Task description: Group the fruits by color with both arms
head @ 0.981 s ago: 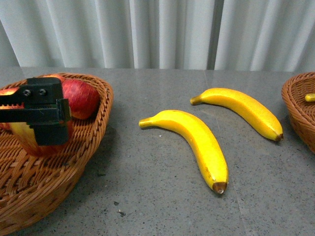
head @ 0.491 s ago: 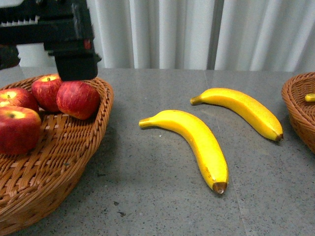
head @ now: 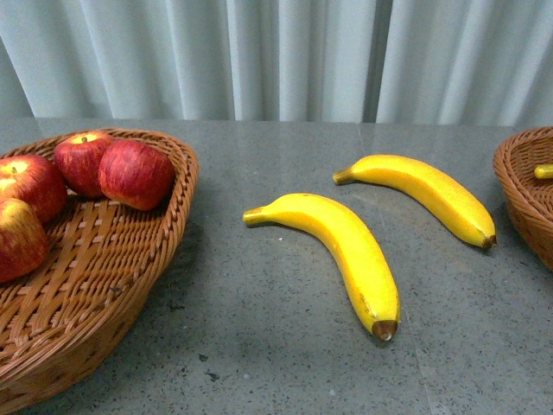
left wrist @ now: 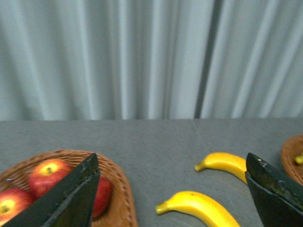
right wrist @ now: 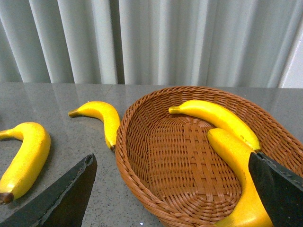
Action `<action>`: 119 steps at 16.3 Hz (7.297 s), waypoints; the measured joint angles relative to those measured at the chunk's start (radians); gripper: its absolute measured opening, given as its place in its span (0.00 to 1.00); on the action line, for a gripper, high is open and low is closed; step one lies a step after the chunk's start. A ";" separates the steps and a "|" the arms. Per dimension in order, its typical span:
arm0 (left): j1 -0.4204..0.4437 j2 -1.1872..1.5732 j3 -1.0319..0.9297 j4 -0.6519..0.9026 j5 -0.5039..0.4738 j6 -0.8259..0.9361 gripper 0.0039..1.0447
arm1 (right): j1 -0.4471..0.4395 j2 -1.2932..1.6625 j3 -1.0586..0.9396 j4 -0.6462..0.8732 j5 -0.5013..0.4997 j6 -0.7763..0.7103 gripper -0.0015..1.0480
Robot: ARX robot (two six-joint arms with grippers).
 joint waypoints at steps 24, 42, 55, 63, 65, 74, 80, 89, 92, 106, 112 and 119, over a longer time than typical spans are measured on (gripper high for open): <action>0.695 -0.855 -0.568 -0.283 0.582 0.033 0.01 | 0.000 0.000 0.000 0.000 0.000 0.000 0.94; 0.695 -1.042 -0.567 -0.483 0.582 0.036 0.01 | 0.000 0.000 0.000 0.000 0.000 0.000 0.94; 0.695 -1.042 -0.567 -0.483 0.582 0.037 0.94 | -0.035 0.139 0.020 0.112 -0.095 0.187 0.94; 0.695 -1.042 -0.567 -0.483 0.582 0.037 0.94 | 0.253 0.952 0.472 0.615 -0.006 0.212 0.94; 0.695 -1.042 -0.567 -0.483 0.582 0.037 0.94 | 0.355 1.139 0.604 0.602 0.019 0.161 0.94; 0.695 -1.042 -0.567 -0.483 0.582 0.037 0.94 | 0.553 1.655 0.948 0.253 0.016 0.022 0.94; 0.695 -1.042 -0.567 -0.483 0.582 0.037 0.94 | 0.534 1.697 0.951 0.213 0.014 -0.029 0.94; 0.695 -1.042 -0.567 -0.483 0.582 0.037 0.94 | 0.505 1.761 0.906 0.161 0.012 -0.097 0.94; 0.695 -1.042 -0.567 -0.483 0.582 0.037 0.94 | 0.504 1.780 0.904 0.140 0.013 -0.119 0.94; 0.695 -1.042 -0.567 -0.483 0.582 0.036 0.94 | 0.315 1.629 1.065 0.032 -0.078 -0.062 0.32; 0.695 -1.042 -0.567 -0.483 0.582 0.037 0.94 | -0.004 1.534 1.052 0.056 -0.224 -0.039 0.32; 0.695 -1.042 -0.567 -0.483 0.582 0.037 0.94 | -0.344 1.444 0.728 0.243 -0.433 -0.125 0.32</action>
